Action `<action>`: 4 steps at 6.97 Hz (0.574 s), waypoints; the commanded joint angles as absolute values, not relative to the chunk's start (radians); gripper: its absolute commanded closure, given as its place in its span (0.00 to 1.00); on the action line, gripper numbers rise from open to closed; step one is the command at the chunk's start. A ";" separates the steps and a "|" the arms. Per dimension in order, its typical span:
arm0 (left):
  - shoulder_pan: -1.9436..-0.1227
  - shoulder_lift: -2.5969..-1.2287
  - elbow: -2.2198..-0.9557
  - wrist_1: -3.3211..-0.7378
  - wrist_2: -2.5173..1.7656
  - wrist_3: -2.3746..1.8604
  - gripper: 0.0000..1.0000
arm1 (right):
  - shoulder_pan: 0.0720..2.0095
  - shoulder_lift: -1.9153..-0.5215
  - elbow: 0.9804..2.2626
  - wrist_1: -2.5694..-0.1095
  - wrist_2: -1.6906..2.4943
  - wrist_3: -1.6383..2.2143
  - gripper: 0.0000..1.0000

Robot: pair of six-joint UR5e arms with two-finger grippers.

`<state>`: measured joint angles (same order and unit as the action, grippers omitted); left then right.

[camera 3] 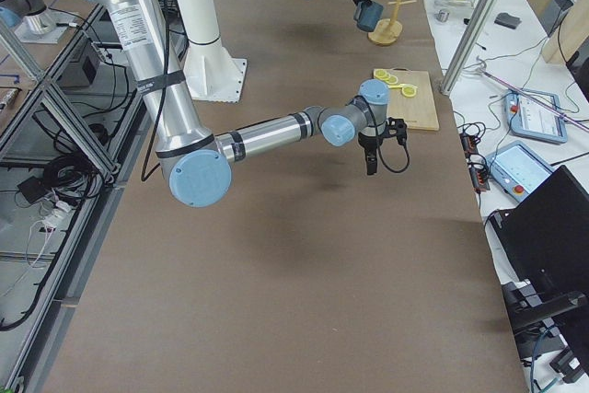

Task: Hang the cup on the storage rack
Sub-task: 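Carry the mug with the left gripper up to the wooden rack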

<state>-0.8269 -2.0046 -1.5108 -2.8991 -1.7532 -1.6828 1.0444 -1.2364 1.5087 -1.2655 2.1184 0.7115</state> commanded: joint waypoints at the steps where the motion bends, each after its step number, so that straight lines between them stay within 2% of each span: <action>1: -0.859 -1.993 -1.435 -3.051 -1.753 -1.828 1.00 | 1.043 -1.233 1.508 -1.264 2.115 0.712 0.00; 4: -0.945 -2.008 -1.355 -3.160 -1.752 -2.024 1.00 | 1.045 -1.233 1.509 -1.264 2.114 0.713 0.00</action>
<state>-0.9157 -2.0004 -1.3938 -3.1128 -1.7537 -1.9484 1.0444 -1.2334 1.5093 -1.2641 2.1144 0.7122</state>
